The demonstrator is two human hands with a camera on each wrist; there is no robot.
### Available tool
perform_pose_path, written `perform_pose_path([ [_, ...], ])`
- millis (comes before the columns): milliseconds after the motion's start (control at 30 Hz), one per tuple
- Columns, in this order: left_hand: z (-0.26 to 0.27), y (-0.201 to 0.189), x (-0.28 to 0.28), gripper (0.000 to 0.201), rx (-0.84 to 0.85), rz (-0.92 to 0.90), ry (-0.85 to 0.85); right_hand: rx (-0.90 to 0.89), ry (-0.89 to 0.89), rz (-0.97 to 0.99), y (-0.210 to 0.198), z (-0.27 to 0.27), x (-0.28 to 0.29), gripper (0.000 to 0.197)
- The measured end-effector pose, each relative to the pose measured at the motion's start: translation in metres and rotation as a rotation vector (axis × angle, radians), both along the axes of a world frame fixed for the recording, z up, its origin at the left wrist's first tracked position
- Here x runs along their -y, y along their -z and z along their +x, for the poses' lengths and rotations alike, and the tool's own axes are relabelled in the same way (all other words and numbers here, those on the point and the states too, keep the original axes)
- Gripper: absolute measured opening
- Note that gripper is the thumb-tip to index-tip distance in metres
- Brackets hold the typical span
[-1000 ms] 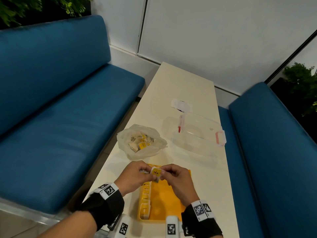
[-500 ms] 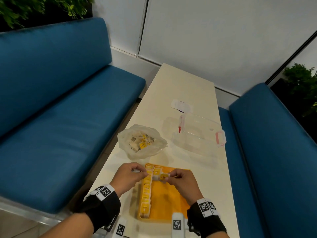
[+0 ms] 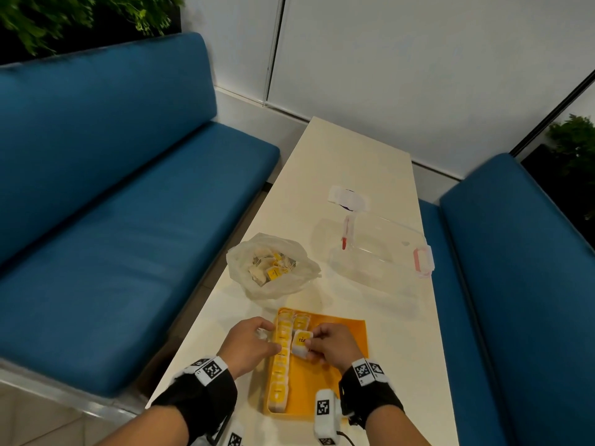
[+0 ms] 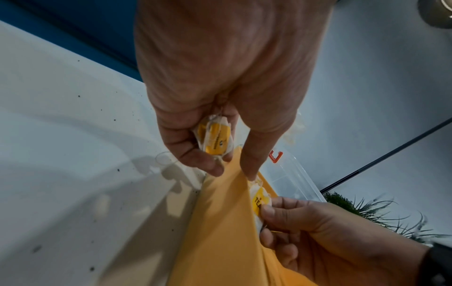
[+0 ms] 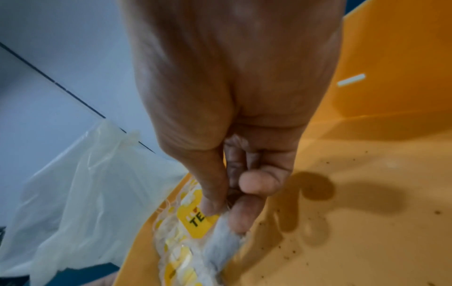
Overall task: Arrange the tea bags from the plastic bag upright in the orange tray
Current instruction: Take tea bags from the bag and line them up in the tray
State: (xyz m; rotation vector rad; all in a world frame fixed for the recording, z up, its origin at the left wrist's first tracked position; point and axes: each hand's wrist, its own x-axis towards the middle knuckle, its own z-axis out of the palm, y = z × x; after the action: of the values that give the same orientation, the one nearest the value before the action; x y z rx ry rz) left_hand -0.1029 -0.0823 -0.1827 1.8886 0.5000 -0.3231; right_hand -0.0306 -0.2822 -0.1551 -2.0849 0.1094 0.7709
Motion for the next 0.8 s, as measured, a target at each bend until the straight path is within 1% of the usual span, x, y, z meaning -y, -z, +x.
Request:
perform_pose_path([
  [100, 0.001, 0.000, 0.000, 0.042, -0.005, -0.005, 0.000, 0.041, 0.038, -0.046, 0.004, 0.005, -0.006, 0.007],
  [233, 0.002, 0.000, 0.000, 0.042, -0.009, 0.003, 0.009, 0.032, 0.122, -0.029, 0.008, 0.010, -0.013, 0.013],
  [467, 0.004, 0.002, 0.000, 0.042, -0.032, -0.007, 0.005, 0.015, 0.253, -0.021, 0.017, 0.011, -0.026, 0.011],
  [533, 0.004, 0.002, 0.000, 0.043, -0.038, -0.015, 0.005, 0.032, 0.268, -0.025, 0.018, 0.010, -0.027, 0.014],
  [667, 0.002, -0.004, -0.003, 0.044, -0.038, -0.022, 0.034, 0.078, 0.242, -0.066, 0.020, 0.009, -0.029, 0.014],
  [733, 0.001, -0.015, -0.006, 0.039, -0.035, -0.072, 0.030, 0.083, 0.225, -0.080, 0.018, 0.008, -0.027, 0.014],
  [800, 0.001, -0.031, -0.014, 0.029, -0.048, -0.222, -0.052, 0.086, 0.217, -0.072, 0.010, 0.008, -0.021, 0.017],
])
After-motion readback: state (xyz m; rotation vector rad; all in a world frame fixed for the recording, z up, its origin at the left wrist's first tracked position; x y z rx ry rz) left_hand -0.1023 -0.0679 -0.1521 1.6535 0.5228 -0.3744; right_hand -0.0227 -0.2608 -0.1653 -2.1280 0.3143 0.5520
